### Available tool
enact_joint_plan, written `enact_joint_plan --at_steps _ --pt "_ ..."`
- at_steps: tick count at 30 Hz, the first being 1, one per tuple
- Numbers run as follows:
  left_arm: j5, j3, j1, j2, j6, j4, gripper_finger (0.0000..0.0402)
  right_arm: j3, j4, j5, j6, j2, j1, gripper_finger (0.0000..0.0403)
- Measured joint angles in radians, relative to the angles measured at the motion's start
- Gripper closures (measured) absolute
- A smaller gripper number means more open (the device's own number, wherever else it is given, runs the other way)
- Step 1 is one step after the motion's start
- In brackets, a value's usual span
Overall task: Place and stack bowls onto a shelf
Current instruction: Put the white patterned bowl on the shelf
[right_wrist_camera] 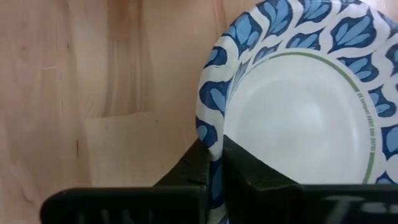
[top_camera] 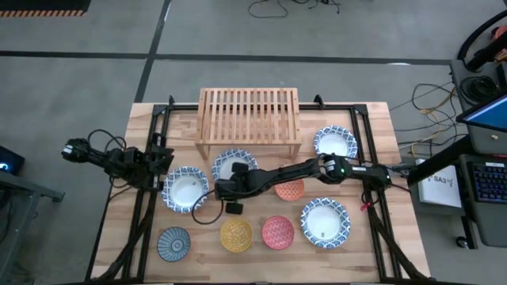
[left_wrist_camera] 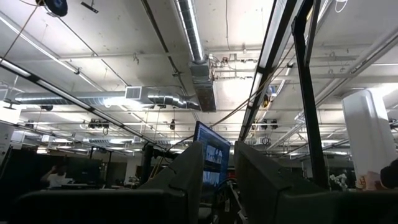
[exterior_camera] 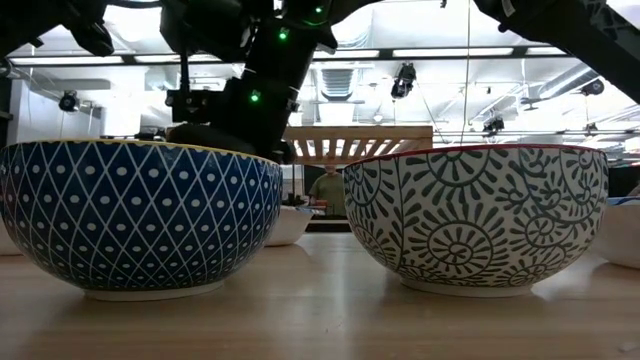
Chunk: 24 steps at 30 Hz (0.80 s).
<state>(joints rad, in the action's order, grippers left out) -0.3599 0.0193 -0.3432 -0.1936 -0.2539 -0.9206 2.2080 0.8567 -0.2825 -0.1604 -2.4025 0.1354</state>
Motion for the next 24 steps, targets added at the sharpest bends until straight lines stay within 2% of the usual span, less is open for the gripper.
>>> enact_joint_plan --at_steps 15,24 --pt "0.0 0.0 0.0 0.0 0.0 0.001 0.0326 0.144 0.106 0.005 0.063 0.079 0.06 0.0394" --pt "-0.013 0.0 0.0 0.001 0.0 0.0 0.0326 0.149 0.119 -0.006 0.153 0.189 0.108 0.0394"
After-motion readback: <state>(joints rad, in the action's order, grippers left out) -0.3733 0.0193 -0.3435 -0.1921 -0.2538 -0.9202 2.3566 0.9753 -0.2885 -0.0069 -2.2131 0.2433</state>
